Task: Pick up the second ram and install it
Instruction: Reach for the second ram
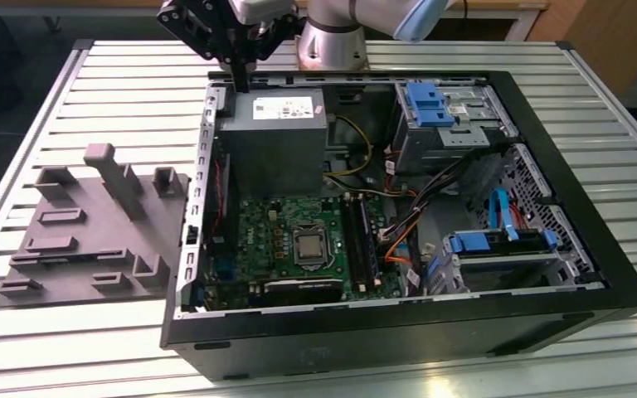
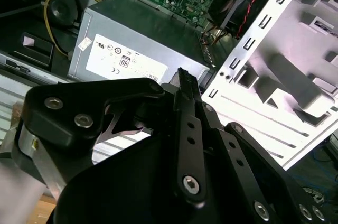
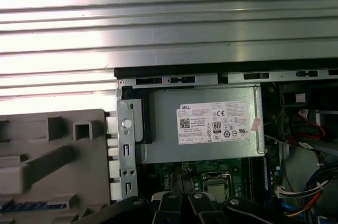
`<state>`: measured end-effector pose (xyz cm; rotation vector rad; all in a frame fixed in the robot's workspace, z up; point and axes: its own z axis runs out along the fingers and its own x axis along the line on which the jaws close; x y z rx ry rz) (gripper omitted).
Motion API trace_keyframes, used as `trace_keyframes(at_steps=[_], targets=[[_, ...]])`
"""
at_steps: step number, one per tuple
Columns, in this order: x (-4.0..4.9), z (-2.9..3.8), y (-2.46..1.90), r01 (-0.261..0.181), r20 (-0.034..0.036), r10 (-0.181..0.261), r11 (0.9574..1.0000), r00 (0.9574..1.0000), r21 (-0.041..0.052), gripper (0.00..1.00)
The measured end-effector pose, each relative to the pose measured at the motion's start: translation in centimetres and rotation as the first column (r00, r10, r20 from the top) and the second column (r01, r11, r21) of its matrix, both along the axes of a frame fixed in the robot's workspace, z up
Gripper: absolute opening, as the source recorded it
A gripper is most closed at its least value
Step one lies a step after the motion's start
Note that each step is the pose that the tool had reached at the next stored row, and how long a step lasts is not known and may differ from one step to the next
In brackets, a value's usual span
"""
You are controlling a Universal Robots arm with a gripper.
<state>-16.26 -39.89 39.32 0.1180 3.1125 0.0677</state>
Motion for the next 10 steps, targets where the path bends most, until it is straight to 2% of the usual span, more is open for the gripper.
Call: trace_keyframes(at_steps=[10], targets=[[-0.27, -0.01, 0.00, 0.000, 0.0000, 0.000, 1.0000, 1.0000, 0.0000, 0.11]])
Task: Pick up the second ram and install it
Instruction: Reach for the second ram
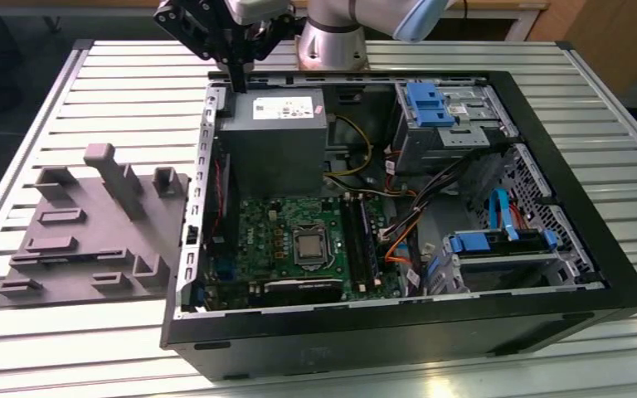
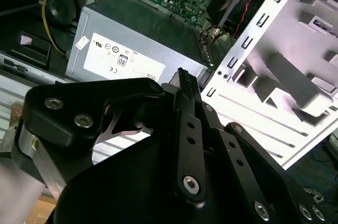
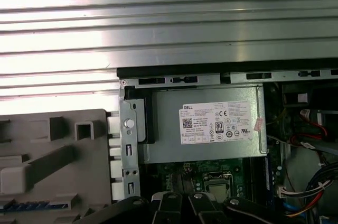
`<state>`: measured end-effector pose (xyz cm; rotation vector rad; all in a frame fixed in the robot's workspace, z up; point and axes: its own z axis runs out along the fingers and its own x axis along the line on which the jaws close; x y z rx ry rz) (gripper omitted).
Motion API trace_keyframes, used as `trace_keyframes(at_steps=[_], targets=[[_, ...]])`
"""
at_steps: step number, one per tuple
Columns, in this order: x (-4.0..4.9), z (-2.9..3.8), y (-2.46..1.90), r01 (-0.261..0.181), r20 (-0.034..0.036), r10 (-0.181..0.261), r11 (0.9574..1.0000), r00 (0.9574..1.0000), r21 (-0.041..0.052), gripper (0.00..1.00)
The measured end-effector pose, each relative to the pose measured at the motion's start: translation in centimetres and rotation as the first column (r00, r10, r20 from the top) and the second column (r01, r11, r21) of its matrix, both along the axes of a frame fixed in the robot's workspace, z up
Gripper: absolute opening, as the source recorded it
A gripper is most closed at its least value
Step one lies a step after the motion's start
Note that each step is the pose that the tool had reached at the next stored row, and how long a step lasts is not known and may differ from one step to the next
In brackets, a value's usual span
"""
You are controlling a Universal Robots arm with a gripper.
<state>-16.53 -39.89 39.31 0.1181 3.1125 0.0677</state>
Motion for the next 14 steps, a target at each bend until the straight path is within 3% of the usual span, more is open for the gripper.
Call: trace_keyframes(at_steps=[14], targets=[[-0.81, -0.01, 0.00, 0.000, -0.0001, 0.000, 1.0000, 1.0000, -0.0001, 0.11]])
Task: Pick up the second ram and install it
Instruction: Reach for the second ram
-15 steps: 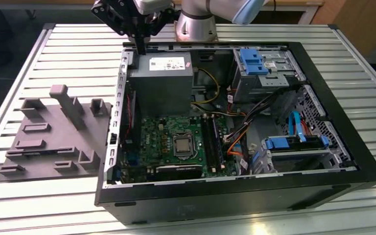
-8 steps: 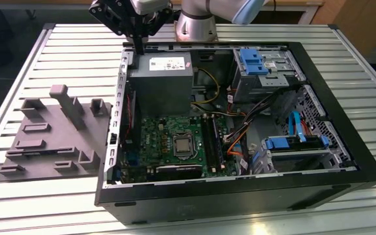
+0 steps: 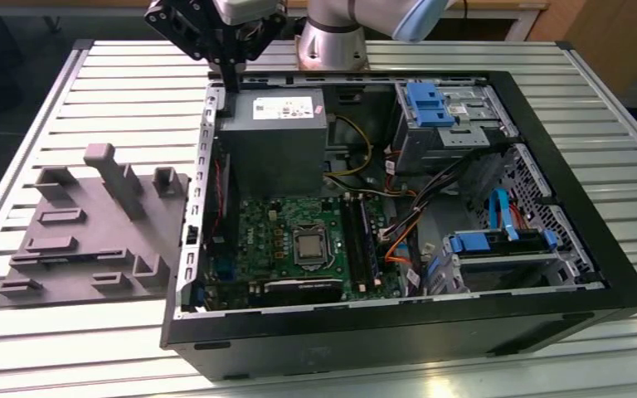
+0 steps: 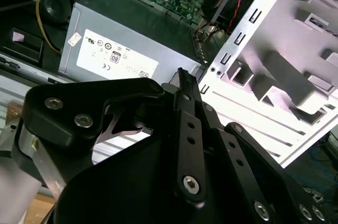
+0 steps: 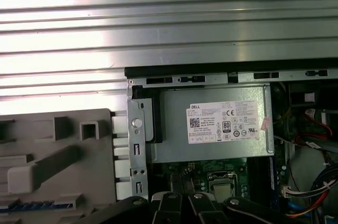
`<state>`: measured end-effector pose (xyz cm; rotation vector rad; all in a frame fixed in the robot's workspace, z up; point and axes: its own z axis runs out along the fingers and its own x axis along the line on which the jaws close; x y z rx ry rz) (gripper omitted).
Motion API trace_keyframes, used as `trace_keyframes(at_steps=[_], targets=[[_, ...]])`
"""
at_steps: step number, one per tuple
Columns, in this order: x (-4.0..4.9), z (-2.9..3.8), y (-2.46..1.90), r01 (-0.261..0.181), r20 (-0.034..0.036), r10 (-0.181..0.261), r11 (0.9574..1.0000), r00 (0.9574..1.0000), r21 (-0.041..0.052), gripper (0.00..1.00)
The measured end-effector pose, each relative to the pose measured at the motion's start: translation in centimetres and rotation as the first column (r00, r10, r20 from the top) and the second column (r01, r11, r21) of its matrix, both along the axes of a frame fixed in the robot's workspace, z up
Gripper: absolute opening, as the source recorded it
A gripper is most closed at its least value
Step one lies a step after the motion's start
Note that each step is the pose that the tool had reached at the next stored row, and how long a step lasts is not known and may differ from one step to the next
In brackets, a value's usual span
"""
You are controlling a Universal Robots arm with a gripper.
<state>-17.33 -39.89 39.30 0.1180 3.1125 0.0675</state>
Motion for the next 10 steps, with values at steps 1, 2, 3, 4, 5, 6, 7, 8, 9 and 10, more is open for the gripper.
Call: trace_keyframes(at_steps=[1, 2, 3, 4, 5, 6, 7, 8, 9, 10], targets=[[-0.07, 0.00, 0.00, 0.000, 0.0001, 0.000, 1.0000, 1.0000, 0.0001, 0.11], [-0.13, 0.00, 0.00, 0.000, 0.0000, 0.000, 1.0000, 1.0000, 0.0000, 0.11], [-0.19, 0.00, 0.00, 0.000, 0.0001, 0.000, 1.0000, 1.0000, 0.0000, 0.11], [-0.25, -0.01, 0.00, 0.000, 0.0001, 0.000, 1.0000, 1.0000, 0.0001, 0.11], [-0.30, 0.00, 0.00, 0.000, 0.0000, 0.000, 1.0000, 1.0000, 0.0000, 0.11], [-0.35, 0.00, 0.00, 0.000, 0.0001, 0.000, 1.0000, 1.0000, 0.0001, 0.11], [-0.40, 0.00, 0.00, 0.000, 0.0001, 0.000, 1.0000, 1.0000, 0.0001, 0.11], [-0.46, 0.00, 0.00, 0.000, 0.0001, 0.000, 1.0000, 1.0000, 0.0001, 0.11], [-0.51, 0.00, 0.00, 0.000, 0.0000, 0.000, 1.0000, 1.0000, 0.0000, 0.11], [-0.56, 0.00, 0.00, 0.000, 0.0000, 0.000, 1.0000, 1.0000, 0.0000, 0.11]])
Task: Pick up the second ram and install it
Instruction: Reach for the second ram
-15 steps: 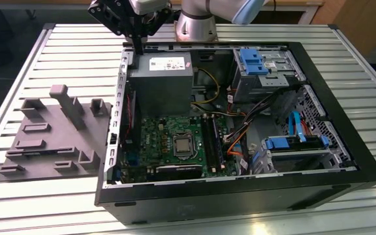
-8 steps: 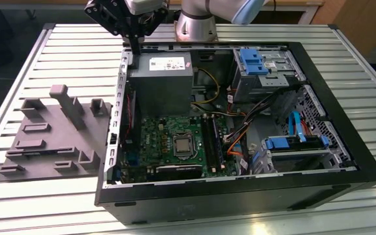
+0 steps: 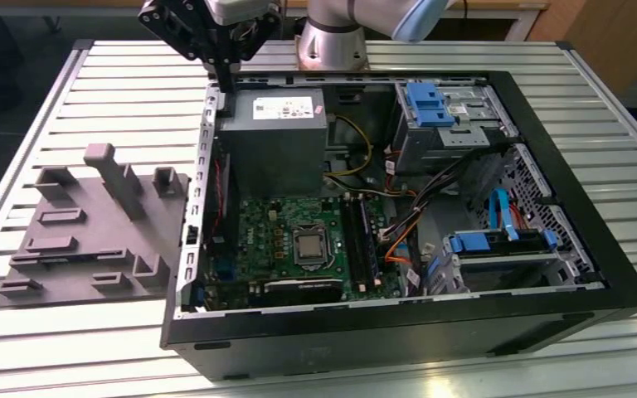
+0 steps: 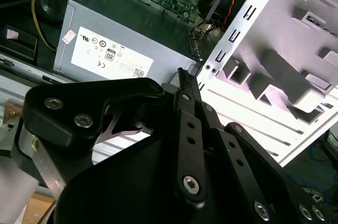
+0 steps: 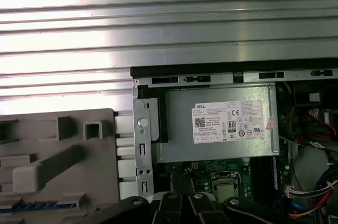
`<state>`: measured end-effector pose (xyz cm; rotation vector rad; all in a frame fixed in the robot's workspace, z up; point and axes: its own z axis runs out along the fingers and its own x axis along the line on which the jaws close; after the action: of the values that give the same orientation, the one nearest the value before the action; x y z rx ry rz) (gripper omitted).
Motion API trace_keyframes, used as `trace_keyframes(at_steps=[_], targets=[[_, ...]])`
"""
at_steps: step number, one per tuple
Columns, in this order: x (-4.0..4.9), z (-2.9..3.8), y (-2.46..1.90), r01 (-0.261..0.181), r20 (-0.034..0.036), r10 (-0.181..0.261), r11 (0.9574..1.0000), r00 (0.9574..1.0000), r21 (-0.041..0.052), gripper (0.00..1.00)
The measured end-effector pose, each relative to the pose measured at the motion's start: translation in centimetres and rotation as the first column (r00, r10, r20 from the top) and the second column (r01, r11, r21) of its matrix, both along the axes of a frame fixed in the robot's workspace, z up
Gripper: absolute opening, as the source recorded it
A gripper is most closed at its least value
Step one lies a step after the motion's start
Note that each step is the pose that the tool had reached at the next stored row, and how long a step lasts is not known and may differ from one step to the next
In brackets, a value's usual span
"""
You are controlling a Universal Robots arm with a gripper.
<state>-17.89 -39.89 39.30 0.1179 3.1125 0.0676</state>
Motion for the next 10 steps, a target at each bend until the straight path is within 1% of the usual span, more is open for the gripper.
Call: trace_keyframes(at_steps=[10], targets=[[-0.51, 0.00, 0.00, 0.000, 0.0000, 0.000, 1.0000, 1.0000, 0.0001, 0.11]])
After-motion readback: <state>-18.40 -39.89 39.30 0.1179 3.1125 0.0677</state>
